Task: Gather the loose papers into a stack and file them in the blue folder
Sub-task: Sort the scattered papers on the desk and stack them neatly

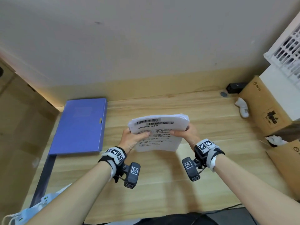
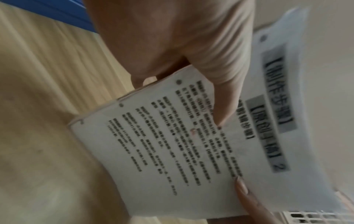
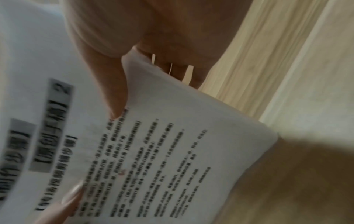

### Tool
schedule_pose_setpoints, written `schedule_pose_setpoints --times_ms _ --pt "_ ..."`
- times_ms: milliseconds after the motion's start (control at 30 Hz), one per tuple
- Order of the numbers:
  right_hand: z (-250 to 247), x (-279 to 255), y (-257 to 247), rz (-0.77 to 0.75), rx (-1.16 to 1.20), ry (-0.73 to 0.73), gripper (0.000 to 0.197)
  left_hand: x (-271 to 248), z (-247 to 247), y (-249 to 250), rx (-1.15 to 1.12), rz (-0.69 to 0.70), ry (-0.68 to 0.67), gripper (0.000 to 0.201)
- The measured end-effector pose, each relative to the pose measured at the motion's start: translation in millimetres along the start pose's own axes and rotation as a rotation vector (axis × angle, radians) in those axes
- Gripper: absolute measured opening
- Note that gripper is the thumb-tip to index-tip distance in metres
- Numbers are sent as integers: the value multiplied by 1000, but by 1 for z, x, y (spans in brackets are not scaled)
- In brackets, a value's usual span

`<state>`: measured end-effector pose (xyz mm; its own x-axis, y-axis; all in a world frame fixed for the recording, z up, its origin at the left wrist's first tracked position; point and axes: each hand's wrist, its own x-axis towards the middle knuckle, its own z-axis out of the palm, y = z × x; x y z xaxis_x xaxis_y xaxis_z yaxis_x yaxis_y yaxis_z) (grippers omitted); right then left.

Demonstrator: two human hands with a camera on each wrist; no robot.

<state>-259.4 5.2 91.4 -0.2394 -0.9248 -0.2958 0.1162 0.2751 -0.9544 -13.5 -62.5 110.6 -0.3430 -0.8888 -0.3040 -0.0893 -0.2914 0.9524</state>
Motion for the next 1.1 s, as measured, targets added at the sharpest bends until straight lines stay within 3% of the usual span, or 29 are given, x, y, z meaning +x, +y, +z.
schedule_pose_setpoints --times_ms 67,267,433,600,800,1100 --pt "-3 1 11 42 7 27 42 0 9 -8 -4 -15 31 38" --pt "-17 12 16 51 6 5 61 11 29 -15 -28 -53 55 32" --pt "-35 23 21 152 -23 74 45 19 47 -26 21 -94 70 26" --pt "-59 46 24 188 -44 140 39 49 69 -28 73 -227 80 18" --pt "-101 76 64 244 -261 248 22 95 103 -70 250 -390 115 23" --pt "-134 80 108 370 -508 337 28 118 159 -115 392 -512 151 27"
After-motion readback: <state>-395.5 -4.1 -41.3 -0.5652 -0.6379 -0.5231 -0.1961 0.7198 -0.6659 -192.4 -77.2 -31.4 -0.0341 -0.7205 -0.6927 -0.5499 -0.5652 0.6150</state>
